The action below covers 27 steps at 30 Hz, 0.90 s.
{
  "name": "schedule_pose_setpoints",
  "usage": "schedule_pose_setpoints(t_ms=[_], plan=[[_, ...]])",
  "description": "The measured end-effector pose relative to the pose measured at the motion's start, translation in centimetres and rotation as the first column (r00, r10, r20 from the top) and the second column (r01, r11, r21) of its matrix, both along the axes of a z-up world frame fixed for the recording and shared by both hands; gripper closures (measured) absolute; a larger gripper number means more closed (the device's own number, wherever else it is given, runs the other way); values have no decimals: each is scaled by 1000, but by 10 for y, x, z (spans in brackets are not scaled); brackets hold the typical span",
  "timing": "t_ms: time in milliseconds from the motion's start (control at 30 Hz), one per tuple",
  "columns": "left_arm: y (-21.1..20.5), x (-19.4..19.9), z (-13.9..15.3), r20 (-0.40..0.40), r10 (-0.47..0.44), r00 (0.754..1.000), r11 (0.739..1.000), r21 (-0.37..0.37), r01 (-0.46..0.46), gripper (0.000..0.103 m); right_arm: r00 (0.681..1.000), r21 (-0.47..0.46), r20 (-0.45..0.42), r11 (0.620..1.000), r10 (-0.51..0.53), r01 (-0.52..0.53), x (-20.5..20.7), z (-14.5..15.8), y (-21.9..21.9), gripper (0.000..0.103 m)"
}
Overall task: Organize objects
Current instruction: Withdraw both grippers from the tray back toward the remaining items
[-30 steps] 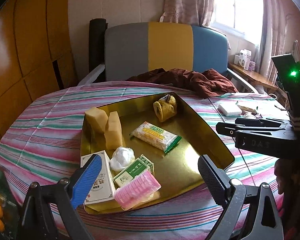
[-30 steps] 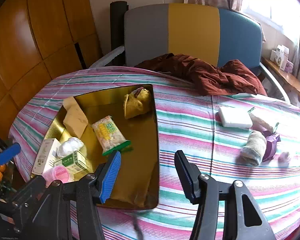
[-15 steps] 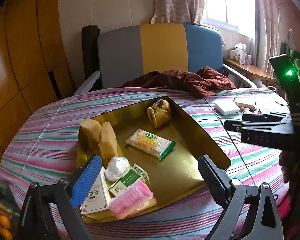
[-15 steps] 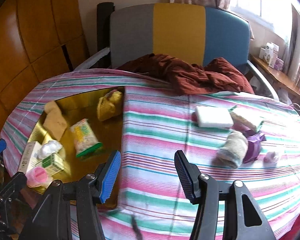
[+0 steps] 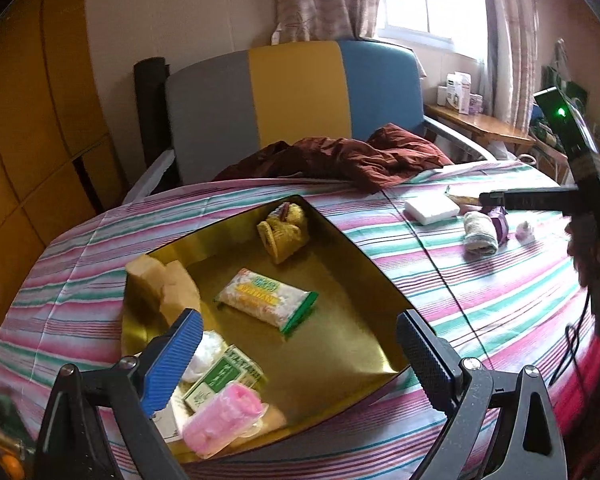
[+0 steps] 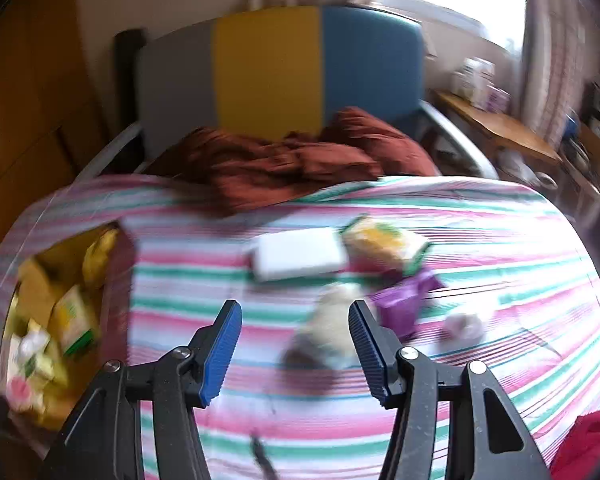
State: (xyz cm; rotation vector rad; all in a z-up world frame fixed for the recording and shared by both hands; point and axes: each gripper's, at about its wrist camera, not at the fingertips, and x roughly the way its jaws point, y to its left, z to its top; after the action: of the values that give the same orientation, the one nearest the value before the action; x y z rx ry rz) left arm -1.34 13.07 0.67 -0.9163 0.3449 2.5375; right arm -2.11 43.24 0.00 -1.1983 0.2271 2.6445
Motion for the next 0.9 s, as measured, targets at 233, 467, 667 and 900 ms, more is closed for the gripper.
schedule_pose_setpoints(t_ms=[233, 467, 667, 900], plan=[[31, -1, -2, 6, -64, 998, 998, -18, 64, 5, 972, -108, -35, 967, -233, 229, 10, -13, 90, 47], [78, -6, -4, 25, -146, 989, 989, -28, 147, 5, 893, -331, 11, 841, -450, 428, 40, -34, 151, 46], [125, -11, -12, 63, -214, 975, 976, -16, 215, 5, 849, -461, 54, 741, -526, 489, 57, -48, 176, 42], [172, -21, -27, 126, -263, 957, 964, -14, 266, 5, 827, -550, 63, 672, -559, 496, 65, -57, 186, 40]])
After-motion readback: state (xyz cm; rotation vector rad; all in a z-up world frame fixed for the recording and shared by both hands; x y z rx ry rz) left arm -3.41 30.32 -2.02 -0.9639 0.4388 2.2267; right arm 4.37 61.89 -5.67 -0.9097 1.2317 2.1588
